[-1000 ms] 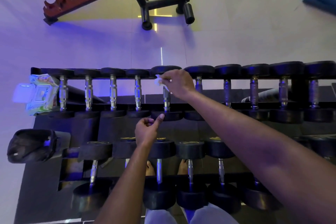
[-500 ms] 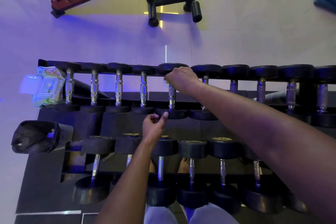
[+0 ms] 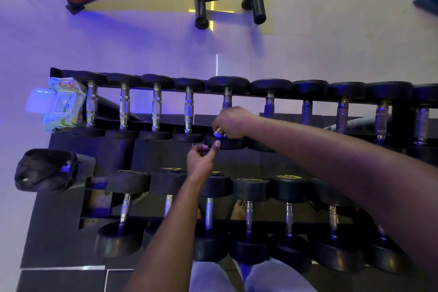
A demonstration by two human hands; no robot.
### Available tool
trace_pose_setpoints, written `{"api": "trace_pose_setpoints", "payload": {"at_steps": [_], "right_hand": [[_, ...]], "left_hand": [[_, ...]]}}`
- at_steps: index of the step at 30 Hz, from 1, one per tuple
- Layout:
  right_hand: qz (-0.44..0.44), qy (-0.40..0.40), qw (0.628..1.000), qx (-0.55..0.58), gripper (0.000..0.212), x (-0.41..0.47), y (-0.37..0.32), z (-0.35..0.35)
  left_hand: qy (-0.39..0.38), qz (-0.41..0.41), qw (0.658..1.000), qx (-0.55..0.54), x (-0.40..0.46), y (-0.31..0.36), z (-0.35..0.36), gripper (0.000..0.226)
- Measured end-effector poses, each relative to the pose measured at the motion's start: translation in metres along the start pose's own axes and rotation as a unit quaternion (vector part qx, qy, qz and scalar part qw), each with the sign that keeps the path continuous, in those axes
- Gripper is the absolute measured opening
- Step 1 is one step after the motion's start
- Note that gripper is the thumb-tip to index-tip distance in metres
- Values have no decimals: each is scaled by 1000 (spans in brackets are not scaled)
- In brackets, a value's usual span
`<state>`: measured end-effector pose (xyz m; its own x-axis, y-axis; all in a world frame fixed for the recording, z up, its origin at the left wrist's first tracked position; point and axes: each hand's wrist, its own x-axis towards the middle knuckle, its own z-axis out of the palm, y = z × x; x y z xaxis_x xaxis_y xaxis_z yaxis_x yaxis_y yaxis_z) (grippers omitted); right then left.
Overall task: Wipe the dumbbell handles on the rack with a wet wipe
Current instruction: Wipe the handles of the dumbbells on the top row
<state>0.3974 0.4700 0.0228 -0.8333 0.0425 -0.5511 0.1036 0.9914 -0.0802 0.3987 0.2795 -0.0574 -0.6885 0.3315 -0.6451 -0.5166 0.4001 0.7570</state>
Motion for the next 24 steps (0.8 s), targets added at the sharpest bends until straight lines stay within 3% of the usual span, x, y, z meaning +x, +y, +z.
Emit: {"api": "trace_pose_setpoints", "payload": {"at_steps": [5, 10, 12, 14, 16, 21, 24], "right_hand": [[19, 17, 998, 63, 24, 1, -4, 9], [63, 37, 971, 229, 12, -3, 15, 13], [103, 104, 936, 321, 10, -14, 26, 25], [143, 185, 878, 418, 7, -25, 32, 40], [164, 251, 834, 464, 5, -29, 33, 51], [211, 354, 762, 501, 6, -14, 33, 61], [222, 367, 753, 499, 8, -8, 30, 64]], "left_hand": [[-3, -1, 1000, 8, 1, 0, -2, 41], [12, -18, 1000, 0, -2, -1, -3, 52], [19, -23, 999, -23, -8, -7, -1, 73], [14, -6, 1000, -24, -16, -18, 2, 95], [0, 11, 999, -30, -24, -24, 8, 104], [5, 16, 996, -86, -17, -28, 28, 106], [-5, 4, 992, -126, -8, -36, 33, 116]]}}
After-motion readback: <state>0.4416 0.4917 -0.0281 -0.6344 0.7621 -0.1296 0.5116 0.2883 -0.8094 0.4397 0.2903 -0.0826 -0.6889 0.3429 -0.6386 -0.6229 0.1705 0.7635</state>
